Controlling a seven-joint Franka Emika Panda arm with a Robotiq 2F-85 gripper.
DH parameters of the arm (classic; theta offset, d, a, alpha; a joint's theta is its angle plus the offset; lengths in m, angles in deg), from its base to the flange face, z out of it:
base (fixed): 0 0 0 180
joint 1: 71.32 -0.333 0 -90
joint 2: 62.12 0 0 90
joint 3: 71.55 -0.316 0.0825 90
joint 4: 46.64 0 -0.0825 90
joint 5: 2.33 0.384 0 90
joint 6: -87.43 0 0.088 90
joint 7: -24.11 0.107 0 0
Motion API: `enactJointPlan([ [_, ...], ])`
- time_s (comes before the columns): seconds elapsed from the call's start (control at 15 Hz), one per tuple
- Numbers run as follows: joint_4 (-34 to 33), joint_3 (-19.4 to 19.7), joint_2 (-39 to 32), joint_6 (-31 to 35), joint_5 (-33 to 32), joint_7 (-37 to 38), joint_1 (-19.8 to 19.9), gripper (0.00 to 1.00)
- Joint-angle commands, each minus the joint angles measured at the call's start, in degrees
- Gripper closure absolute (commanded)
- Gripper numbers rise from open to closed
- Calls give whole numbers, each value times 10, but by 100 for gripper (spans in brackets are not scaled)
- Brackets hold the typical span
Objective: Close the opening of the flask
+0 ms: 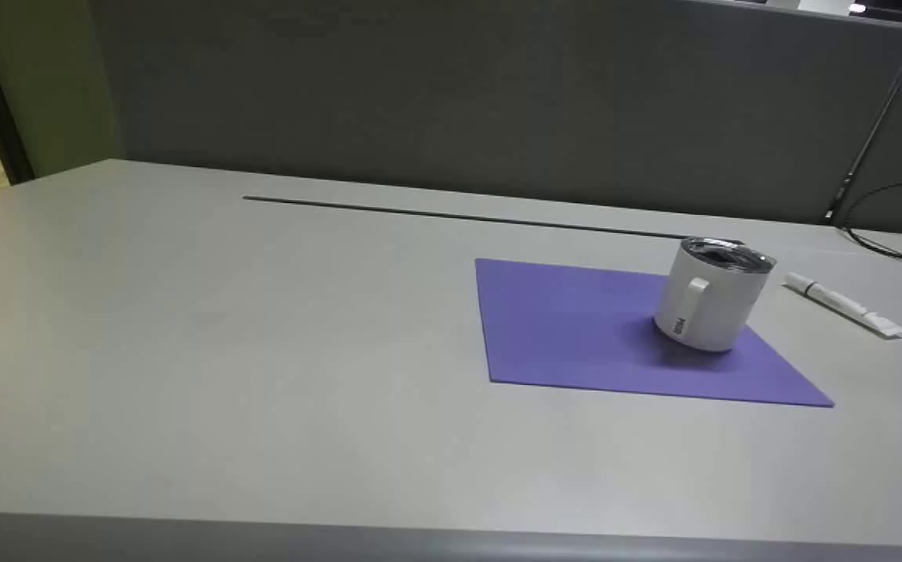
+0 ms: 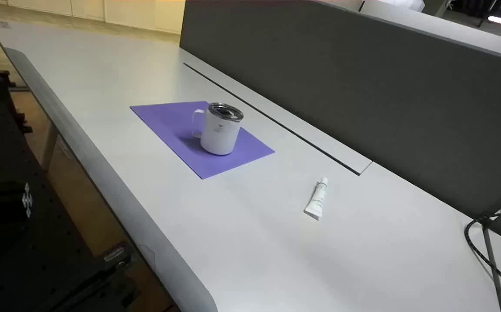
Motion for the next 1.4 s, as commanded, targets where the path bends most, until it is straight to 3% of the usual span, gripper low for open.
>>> enactJointPlan([
  [0.0, -1, -3, 0, 0, 2, -2, 4, 0],
  [0.8, -1, -3, 0, 0, 2, -2, 4, 0],
  [1.27, -8, 27, -86, 175, -112, -33, 52, 0],
  [1.33, -10, 35, -107, 212, -128, -35, 63, 19],
])
